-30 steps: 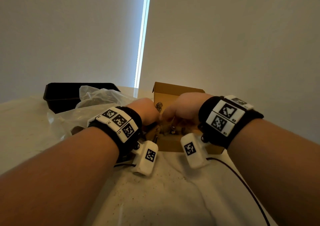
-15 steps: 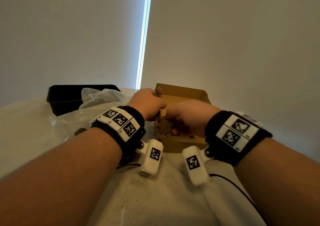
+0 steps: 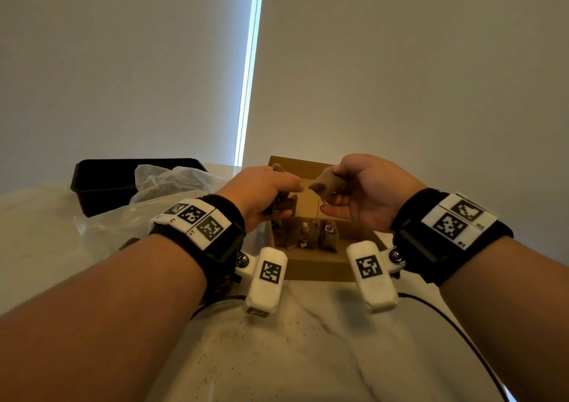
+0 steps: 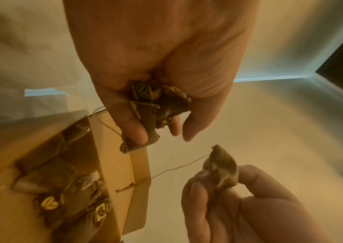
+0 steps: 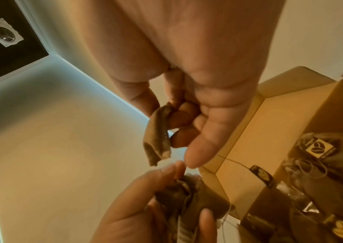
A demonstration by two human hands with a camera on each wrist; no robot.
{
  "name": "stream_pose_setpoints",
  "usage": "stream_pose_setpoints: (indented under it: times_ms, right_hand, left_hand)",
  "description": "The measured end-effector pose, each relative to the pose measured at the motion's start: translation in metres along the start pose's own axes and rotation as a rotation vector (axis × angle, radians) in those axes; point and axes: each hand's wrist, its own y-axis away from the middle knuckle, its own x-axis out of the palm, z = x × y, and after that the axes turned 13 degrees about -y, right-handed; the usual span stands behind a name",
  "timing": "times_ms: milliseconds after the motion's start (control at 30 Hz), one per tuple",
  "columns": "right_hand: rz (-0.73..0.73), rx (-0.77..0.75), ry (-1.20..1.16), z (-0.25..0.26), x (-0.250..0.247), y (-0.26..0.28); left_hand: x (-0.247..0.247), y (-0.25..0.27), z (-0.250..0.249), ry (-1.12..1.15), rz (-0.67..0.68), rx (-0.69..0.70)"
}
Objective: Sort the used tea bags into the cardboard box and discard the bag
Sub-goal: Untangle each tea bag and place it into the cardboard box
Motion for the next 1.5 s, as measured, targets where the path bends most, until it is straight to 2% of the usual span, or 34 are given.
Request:
stream_pose_setpoints:
  times_ms: [167, 400, 633, 867, 1133, 1233, 1400, 1500]
  right_hand:
    - [-0.007, 0.010, -0.043, 0.004, 0.003, -0.005]
    - [0.037, 0.020, -0.074, 0.008, 0.012, -0.009]
    - [0.052, 0.021, -0.165, 0.004, 0.025, -0.016]
    - [0.026, 0.002, -0.156, -0.004, 0.037, -0.022]
    - [0.020, -0.011, -0.120, -0.004, 0.033, -0.023]
    - [0.026, -0.007, -0.129, -0.004, 0.032, -0.021]
    - [0.046, -0.015, -0.129, -0.004, 0.032, -0.021]
    - [0.051, -0.017, -0.137, -0.003, 0.031, -0.022]
  left_hand:
    - [0.005, 0.000, 0.004, -0.138, 0.035, 0.126]
    - [0.008, -0.002, 0.008, -0.366, 0.003, 0.260]
    - [0.011, -0.003, 0.012, -0.436, 0.015, 0.284]
    - [0.013, -0.003, 0.012, -0.518, -0.010, 0.294]
    - [0.010, -0.007, 0.014, -0.466, -0.038, 0.296]
    - [0.012, -0.008, 0.017, -0.444, 0.005, 0.289]
    - [0.015, -0.003, 0.014, -0.584, 0.041, 0.317]
    - [0.014, -0.002, 0.014, -0.544, 0.070, 0.305]
